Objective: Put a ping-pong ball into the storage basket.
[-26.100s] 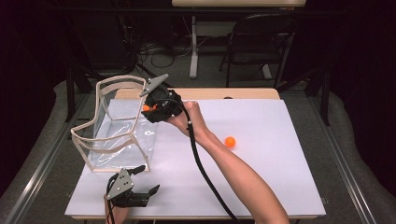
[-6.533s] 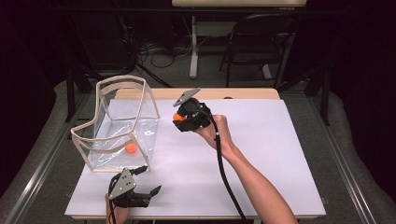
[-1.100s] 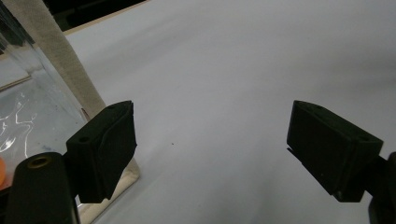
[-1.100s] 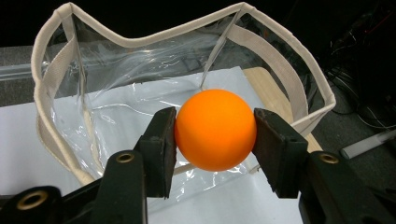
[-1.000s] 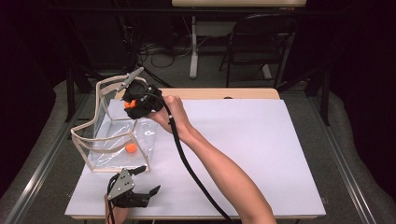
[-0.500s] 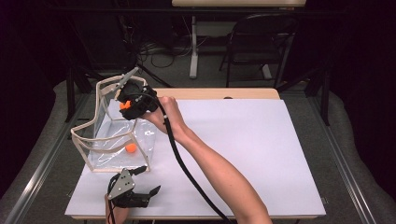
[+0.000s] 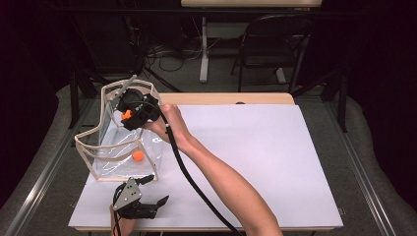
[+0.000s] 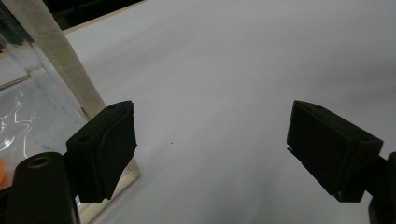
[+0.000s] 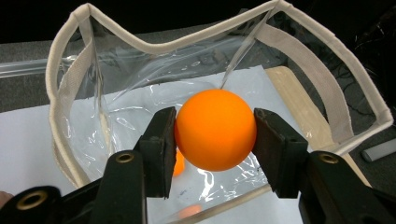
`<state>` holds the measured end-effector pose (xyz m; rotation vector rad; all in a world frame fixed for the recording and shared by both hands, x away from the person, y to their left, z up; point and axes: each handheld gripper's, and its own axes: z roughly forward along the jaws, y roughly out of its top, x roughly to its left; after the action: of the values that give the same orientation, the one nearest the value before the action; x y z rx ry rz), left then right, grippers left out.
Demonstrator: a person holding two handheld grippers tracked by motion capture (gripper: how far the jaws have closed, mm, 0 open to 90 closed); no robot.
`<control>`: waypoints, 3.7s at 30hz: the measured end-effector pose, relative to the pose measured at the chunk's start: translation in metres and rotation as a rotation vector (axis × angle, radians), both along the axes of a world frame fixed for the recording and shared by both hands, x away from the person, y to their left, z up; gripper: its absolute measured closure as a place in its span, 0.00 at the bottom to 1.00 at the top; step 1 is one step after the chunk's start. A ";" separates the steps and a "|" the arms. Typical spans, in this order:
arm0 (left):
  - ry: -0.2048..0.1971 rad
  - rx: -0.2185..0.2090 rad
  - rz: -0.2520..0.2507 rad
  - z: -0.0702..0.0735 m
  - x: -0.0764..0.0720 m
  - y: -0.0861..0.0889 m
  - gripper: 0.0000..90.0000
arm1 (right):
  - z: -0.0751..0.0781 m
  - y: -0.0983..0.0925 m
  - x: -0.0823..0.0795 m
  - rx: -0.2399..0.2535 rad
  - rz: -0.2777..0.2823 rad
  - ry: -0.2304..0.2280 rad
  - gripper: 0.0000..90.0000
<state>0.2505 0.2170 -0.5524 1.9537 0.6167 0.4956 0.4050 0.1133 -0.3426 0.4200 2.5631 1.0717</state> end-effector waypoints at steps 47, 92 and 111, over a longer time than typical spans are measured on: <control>0.000 0.002 0.000 0.000 0.000 0.000 0.17 | -0.025 0.023 0.006 -0.074 0.007 0.083 0.56; 0.005 0.003 0.015 0.000 0.000 -0.002 0.17 | -0.011 -0.062 0.007 0.063 -0.045 0.073 0.09; 0.001 0.006 0.010 0.000 -0.002 -0.002 0.17 | -0.016 -0.117 -0.002 0.071 -0.095 0.057 0.07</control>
<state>0.2486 0.2155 -0.5520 1.9577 0.6266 0.5026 0.4030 -0.0034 -0.3585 0.5924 2.5313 1.1340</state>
